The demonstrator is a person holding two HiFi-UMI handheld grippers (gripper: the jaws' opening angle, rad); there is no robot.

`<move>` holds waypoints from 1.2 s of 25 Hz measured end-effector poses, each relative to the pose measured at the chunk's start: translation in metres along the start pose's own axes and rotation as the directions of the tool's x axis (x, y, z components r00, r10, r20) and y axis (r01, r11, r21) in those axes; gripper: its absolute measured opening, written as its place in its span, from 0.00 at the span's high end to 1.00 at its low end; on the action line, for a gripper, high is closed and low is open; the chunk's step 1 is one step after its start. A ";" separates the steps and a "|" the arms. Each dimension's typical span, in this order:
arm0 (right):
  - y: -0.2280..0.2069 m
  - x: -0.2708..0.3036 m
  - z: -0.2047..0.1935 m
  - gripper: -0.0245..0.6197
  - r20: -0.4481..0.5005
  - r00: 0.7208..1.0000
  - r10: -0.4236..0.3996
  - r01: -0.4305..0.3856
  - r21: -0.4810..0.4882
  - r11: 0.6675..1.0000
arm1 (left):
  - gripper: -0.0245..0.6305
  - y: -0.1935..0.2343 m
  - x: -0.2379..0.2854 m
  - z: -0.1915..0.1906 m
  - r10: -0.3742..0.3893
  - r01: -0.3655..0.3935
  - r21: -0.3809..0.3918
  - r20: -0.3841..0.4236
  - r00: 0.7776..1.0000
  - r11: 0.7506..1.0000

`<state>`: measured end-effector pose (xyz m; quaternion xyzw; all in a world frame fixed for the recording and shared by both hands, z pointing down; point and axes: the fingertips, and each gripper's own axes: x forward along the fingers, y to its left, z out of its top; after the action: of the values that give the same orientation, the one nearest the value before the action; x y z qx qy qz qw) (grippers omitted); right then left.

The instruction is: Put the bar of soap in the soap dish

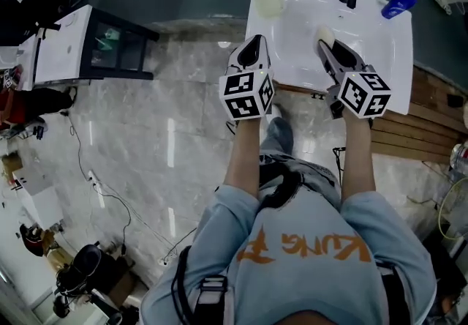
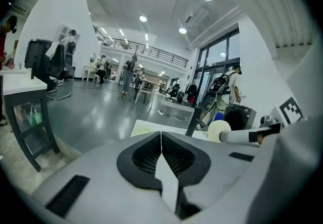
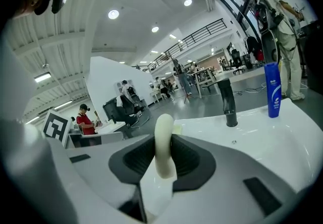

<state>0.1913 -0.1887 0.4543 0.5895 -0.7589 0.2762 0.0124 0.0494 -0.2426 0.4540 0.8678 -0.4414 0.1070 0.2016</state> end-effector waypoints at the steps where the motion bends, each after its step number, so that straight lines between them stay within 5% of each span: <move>1: -0.003 0.009 0.004 0.78 -0.006 1.000 -0.007 0.007 -0.002 1.000 | 0.93 0.006 0.007 0.004 -0.002 0.002 -0.011 0.002 1.000 1.000; 16: 0.012 0.092 0.015 0.78 -0.143 0.990 0.018 -0.023 -0.034 0.999 | 0.93 0.074 0.049 0.009 0.004 -0.001 -0.178 0.020 1.000 0.984; 23: 0.012 0.123 0.011 0.78 -0.209 0.976 0.064 -0.075 -0.047 0.996 | 0.93 0.071 0.071 0.008 0.025 -0.024 -0.110 0.003 1.000 0.994; 30: 0.007 0.161 0.015 0.78 -0.267 0.961 0.074 -0.088 -0.040 0.995 | 0.93 0.102 0.080 0.021 0.075 -0.075 -0.146 -0.006 0.997 0.986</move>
<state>0.1408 -0.3368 0.4943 0.5152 -0.7808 0.3332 0.1177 0.0145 -0.3635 0.4906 0.8334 -0.4803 0.0821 0.2608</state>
